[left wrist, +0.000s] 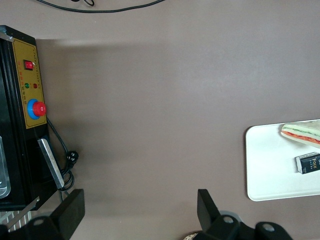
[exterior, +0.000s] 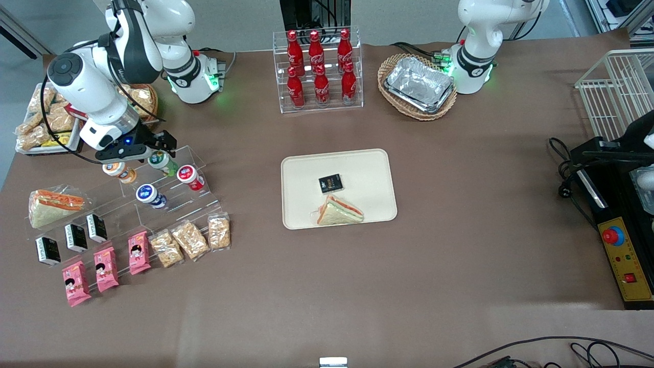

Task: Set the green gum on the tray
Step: 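Lower the right gripper and close it on the green-labelled cup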

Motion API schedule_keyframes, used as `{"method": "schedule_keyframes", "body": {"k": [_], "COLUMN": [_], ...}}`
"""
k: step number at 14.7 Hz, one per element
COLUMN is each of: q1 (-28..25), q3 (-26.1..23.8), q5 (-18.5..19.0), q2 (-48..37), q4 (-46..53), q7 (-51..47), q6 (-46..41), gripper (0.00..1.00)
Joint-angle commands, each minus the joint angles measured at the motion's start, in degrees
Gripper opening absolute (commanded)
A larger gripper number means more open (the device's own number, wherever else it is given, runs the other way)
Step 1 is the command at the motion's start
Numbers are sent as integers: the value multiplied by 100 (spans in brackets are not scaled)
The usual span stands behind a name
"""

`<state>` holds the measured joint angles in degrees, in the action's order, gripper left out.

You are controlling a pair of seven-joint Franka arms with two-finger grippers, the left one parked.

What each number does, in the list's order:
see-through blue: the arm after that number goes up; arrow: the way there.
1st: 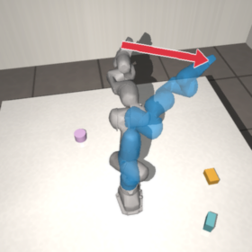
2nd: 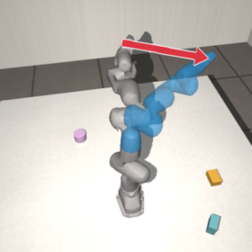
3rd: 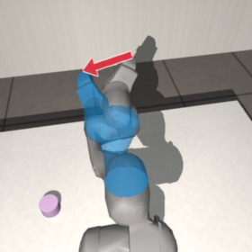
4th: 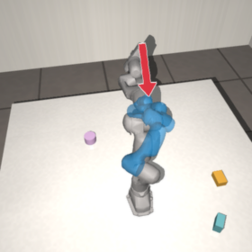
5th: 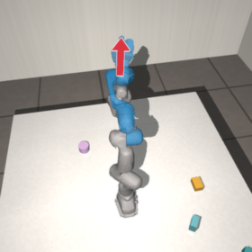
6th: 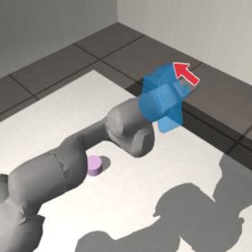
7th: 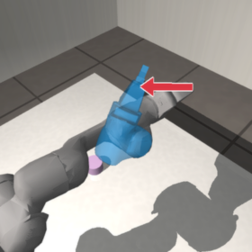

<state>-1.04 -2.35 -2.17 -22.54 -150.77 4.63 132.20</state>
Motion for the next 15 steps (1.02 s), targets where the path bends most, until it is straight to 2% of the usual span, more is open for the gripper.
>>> {"method": "schedule_keyframes", "body": {"k": [1,5,6,7,15], "q1": [-28,-28,-28,-28,-36], "q3": [7,7,7,7,-11], "q5": [67,67,67,67,6], "q2": [-58,-22,4,13,39], "q4": [-137,-145,-137,-136,170], "q7": [-24,-41,-41,-41,-50], "q6": [218,218,218,218,-79], "gripper": [95,50,47,40,38]}}
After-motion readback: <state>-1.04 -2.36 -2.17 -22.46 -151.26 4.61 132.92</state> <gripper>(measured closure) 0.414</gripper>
